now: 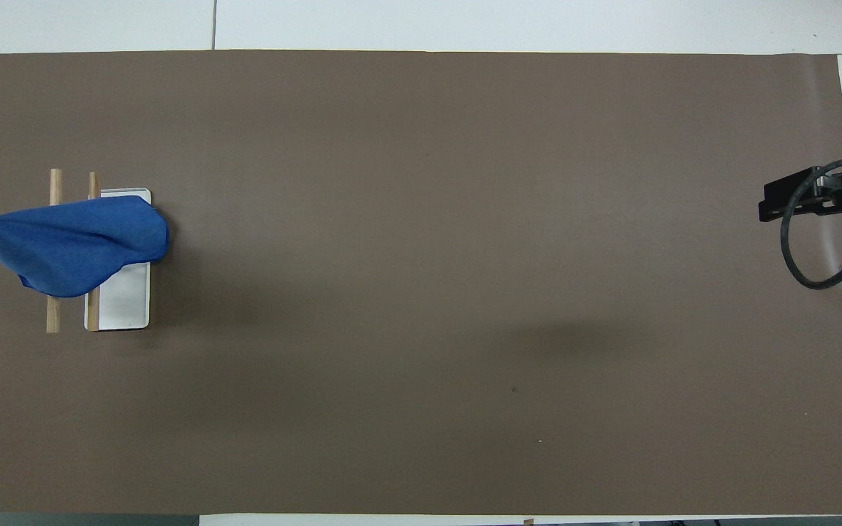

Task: Right arm passes towel to left arm to hang
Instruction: 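Drape the towel over the wooden rack crossbar with the left gripper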

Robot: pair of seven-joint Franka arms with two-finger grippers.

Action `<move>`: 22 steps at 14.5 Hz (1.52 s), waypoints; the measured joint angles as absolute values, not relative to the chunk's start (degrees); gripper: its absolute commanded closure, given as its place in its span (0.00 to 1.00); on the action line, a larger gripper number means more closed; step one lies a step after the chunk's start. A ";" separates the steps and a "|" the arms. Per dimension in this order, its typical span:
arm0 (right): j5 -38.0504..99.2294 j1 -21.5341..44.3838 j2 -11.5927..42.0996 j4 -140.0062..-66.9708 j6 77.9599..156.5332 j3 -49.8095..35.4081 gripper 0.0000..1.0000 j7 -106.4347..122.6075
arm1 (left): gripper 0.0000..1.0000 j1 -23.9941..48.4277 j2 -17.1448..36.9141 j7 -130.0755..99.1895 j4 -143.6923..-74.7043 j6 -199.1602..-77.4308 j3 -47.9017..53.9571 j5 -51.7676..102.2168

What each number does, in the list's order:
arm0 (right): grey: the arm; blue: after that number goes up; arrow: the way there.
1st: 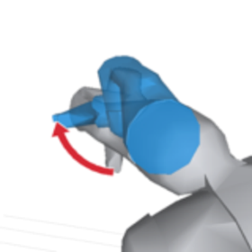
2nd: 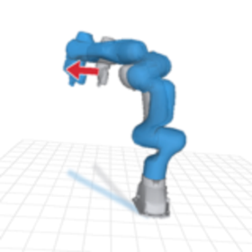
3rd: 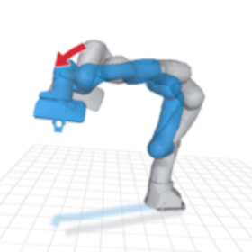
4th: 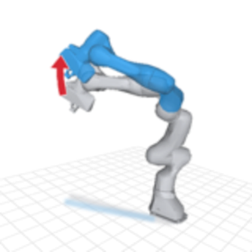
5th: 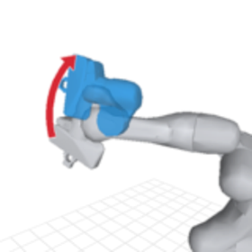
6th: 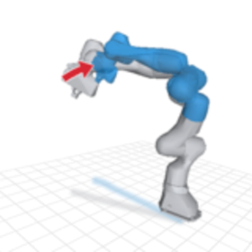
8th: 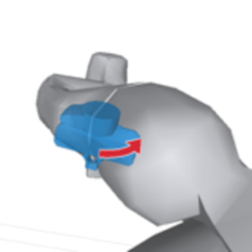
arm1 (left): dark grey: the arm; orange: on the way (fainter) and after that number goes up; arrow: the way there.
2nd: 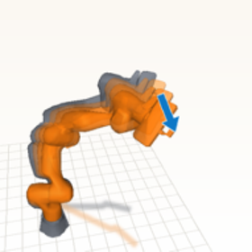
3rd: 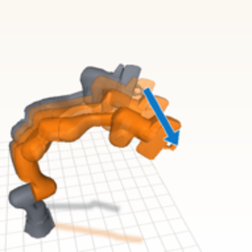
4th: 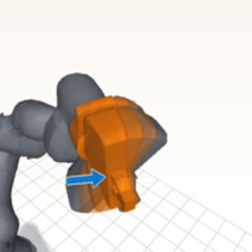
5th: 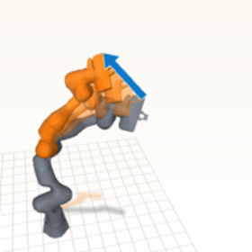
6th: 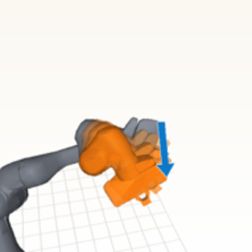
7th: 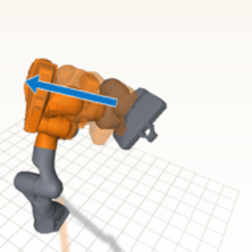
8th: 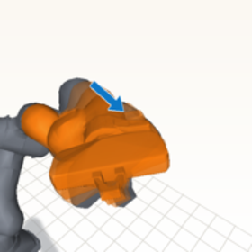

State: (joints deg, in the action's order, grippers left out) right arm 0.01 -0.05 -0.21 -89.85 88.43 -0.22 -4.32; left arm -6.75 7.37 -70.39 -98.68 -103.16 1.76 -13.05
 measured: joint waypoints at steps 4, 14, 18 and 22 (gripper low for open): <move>0.01 0.18 -0.51 -90.42 89.61 -0.24 0.00 -4.32 | 1.00 -9.31 8.05 -70.33 -98.69 -106.98 1.71 -13.54; 0.01 0.36 -0.58 -90.65 89.80 -0.29 0.00 -4.32 | 1.00 -13.65 11.99 -66.67 -99.71 -115.10 1.67 -14.93; 0.01 0.36 -0.68 -90.84 89.80 -0.29 0.00 -4.32 | 0.32 -14.39 12.07 -65.19 -102.06 -117.99 1.68 -14.93; 0.01 0.36 -0.71 -90.89 89.80 -0.29 0.00 -4.32 | 0.00 -14.49 12.06 -64.77 -102.29 -119.09 1.85 -14.95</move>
State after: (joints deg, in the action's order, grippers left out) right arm 0.01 0.36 -0.71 -90.89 89.80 -0.29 -4.32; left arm -14.49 12.06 -64.77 -102.29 -119.09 1.85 -14.95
